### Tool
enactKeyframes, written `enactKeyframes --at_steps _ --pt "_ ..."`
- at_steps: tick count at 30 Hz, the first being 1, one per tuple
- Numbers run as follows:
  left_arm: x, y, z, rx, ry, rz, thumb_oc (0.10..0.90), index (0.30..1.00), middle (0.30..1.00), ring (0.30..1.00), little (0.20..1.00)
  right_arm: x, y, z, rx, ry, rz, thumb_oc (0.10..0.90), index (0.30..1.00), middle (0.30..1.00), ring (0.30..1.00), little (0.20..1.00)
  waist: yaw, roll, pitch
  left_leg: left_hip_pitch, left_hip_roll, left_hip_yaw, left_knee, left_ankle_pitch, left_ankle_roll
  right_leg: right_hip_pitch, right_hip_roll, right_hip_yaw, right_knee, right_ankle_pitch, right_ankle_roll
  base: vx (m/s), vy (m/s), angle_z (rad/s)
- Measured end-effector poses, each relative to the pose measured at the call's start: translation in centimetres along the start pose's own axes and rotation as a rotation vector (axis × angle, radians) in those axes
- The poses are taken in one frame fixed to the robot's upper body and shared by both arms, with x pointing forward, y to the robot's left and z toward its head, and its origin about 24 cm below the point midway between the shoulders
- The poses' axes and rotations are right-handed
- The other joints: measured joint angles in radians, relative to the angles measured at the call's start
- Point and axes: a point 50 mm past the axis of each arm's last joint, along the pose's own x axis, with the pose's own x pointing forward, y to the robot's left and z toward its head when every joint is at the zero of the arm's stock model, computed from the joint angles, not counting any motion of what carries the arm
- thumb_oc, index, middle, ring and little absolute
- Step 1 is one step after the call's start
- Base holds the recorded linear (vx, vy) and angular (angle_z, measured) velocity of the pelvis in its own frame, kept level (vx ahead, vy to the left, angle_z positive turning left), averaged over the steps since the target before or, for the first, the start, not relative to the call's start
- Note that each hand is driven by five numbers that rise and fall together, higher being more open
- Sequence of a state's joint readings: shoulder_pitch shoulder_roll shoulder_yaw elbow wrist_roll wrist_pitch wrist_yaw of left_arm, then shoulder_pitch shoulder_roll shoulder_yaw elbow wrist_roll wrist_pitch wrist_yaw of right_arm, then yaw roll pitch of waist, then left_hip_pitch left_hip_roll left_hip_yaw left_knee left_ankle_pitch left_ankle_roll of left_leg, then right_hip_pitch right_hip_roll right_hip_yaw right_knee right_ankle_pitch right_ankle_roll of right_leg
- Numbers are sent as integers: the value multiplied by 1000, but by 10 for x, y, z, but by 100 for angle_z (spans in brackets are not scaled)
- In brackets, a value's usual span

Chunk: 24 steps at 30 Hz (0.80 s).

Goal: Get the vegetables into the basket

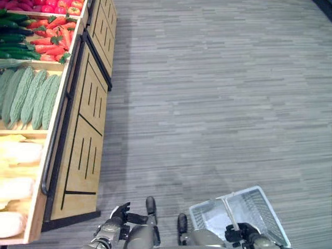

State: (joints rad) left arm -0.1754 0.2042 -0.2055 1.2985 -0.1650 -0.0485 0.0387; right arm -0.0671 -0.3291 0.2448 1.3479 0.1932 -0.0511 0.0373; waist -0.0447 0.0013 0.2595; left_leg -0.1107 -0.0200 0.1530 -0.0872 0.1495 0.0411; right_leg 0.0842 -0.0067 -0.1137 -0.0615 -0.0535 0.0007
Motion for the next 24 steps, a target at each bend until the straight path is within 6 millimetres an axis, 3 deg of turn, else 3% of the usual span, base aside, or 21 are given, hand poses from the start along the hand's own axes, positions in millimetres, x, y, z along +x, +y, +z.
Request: enactKeyframes --at_steps 2,7,10,12,14,15,18,20,21,24 --pt "-1 9 -4 11 10 26 900 1000 1000 1000 1000 1 4 7 3 -22 7 400 300 300 300 300 21 0 -1 30 -15 24 0 -33 28 -29 -26 9 100 -42 39 225 288 -24" --pt "-1 27 -2 38 7 65 900 1000 1000 1000 1000 3 7 31 0 -82 18 400 300 300 300 300 59 -4 -1 48 -20 82 -1 -70 51 -99 -44 25 228 -59 63 124 220 -36" --pt "-2 33 -4 42 16 80 900 1000 1000 1000 1000 3 9 40 -46 -113 33 400 300 300 300 300 73 -12 2 85 -16 110 -1 -92 67 -192 -69 -16 466 -90 107 86 193 -33" --pt "-3 36 -6 43 22 86 900 1000 1000 1000 1000 3 11 40 -52 -117 37 400 300 300 300 300 71 -25 -5 104 -21 107 1 -106 81 -249 -92 -31 597 -118 122 68 148 -1" --pt "-3 36 -7 44 23 87 900 1000 1000 1000 1000 3 15 40 -60 -118 47 400 300 300 300 300 81 -64 -7 131 -43 99 0 -131 113 -305 -138 -41 691 -109 118 69 119 7" --pt "-3 35 -7 45 25 84 900 1000 1000 1000 1000 3 15 41 -59 -122 48 400 300 300 300 300 79 -64 -6 137 -43 98 0 -131 113 -317 -146 -56 705 -111 114 52 43 6" --pt "-4 34 -16 41 54 80 900 1000 1000 1000 1000 3 16 43 -61 -131 51 400 300 300 300 300 80 -63 -5 153 -30 93 0 -132 110 -352 -115 -62 607 -113 112 45 -11 11" --pt "-4 33 -19 39 65 81 900 1000 1000 1000 1000 3 16 43 -60 -129 52 400 300 300 300 300 78 -59 -3 158 -23 73 0 -128 95 -357 -64 -17 411 -91 104 38 -56 27" --pt "-5 34 -21 35 72 85 900 1000 1000 1000 1000 3 16 39 -55 -116 51 400 300 300 300 300 82 -61 -1 165 -22 60 0 -131 81 -352 -33 16 223 -4 104 66 -83 38" --pt "-5 34 -25 43 83 86 900 1000 1000 1000 1000 3 16 28 -46 -89 48 400 300 300 300 300 73 -64 -2 178 -31 25 0 -147 47 -291 -22 72 91 177 96 67 -71 34"
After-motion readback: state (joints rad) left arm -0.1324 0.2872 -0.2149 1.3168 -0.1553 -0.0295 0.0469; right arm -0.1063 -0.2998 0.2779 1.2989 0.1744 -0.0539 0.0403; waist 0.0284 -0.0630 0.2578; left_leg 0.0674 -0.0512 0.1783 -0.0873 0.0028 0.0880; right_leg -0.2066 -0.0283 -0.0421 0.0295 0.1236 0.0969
